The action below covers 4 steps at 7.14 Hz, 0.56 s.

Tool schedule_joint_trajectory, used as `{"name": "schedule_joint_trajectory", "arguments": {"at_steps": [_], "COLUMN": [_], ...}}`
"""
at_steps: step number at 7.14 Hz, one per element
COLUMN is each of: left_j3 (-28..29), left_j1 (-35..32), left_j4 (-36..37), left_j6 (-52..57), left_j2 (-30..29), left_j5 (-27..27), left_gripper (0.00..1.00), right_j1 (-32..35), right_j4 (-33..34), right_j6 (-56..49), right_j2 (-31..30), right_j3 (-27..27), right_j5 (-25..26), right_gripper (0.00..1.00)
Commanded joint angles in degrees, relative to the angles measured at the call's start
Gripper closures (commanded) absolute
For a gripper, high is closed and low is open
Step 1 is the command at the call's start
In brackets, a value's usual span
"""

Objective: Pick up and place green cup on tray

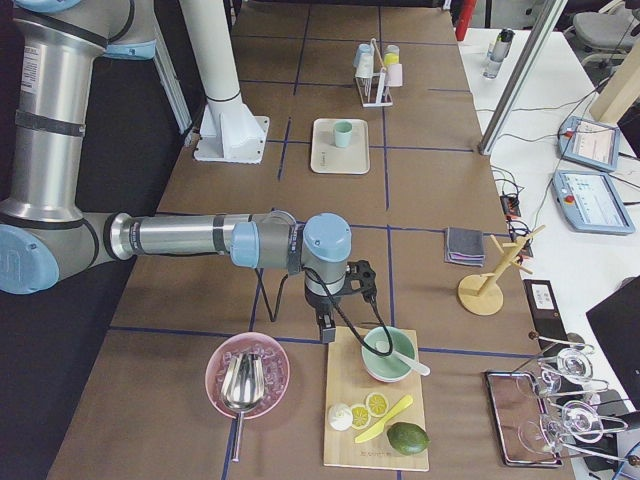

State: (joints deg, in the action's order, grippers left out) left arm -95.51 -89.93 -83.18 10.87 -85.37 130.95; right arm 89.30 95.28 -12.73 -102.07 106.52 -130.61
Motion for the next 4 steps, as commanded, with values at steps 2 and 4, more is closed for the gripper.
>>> {"name": "schedule_joint_trajectory", "arguments": {"at_steps": [2, 4], "left_j3": [-0.64, -0.03], "left_j1": [0.1, 0.28], "left_j4": [0.47, -0.05], "left_j6": [0.38, 0.46], "left_j2": [0.02, -0.06], "left_j5": [0.09, 0.18], "left_gripper": [0.0, 0.0], "right_j1": [0.0, 0.0], "right_j4": [-0.01, -1.67], "right_j6": [0.33, 0.51], "right_j2": [0.03, -0.06], "right_j3": [0.17, -0.09], "right_j5": [0.01, -0.08], "right_gripper": [0.0, 0.0]}}
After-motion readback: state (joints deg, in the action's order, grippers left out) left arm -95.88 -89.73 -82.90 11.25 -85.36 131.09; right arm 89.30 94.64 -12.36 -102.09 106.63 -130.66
